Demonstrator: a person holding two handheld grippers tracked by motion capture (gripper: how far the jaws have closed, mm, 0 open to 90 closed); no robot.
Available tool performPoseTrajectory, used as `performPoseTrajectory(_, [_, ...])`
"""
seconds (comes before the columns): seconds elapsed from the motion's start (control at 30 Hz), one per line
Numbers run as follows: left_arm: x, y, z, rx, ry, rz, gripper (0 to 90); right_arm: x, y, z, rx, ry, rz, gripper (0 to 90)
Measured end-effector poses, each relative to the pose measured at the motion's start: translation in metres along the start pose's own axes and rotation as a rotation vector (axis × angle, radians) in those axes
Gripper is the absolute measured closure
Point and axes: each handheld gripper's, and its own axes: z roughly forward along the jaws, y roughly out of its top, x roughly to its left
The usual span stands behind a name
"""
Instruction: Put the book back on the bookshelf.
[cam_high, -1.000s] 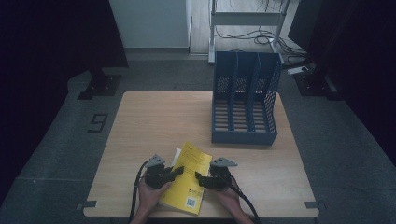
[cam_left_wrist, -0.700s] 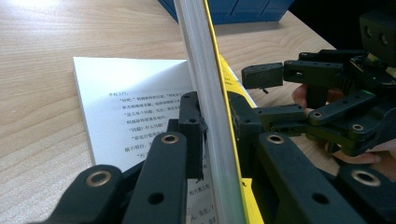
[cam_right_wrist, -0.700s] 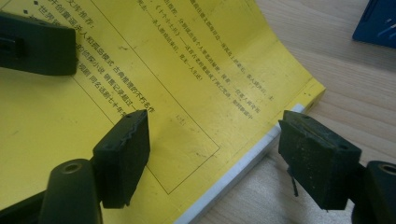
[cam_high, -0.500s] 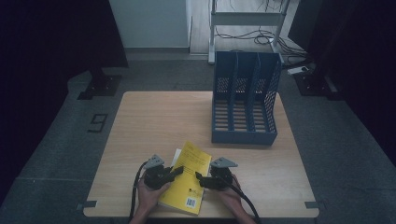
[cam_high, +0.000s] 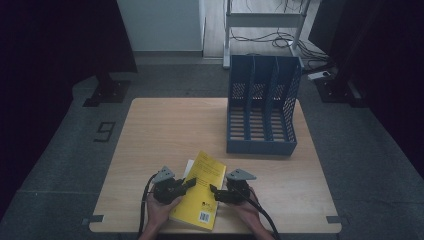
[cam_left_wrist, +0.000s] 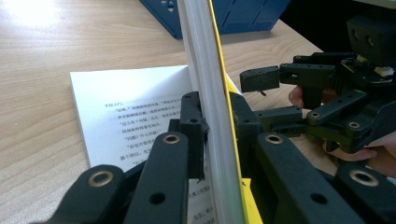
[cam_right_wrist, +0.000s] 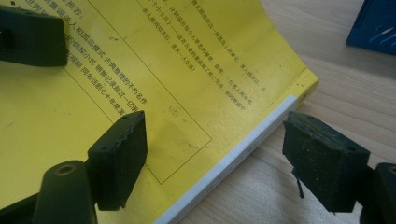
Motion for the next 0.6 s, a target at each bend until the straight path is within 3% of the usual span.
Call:
performPoseTrajectory(0.23, [-0.003, 0.002, -0.004, -0.014, 0.002, 0.021, 80.0, -0.003, 0.001, -0.003, -0.004, 0.004, 0.004, 20.3])
performPoseTrajectory(0.43, [-0.005, 0.003, -0.007, -0.027, 0.002, 0.024, 80.3, -0.001, 0.004, -0.007, -0.008, 0.010, -0.022, 19.1])
performPoseTrajectory(0.6, [-0.007, 0.004, -0.010, -0.044, 0.003, 0.034, 80.5, -0.002, 0.006, -0.011, -0.022, 0.020, -0.008, 19.1])
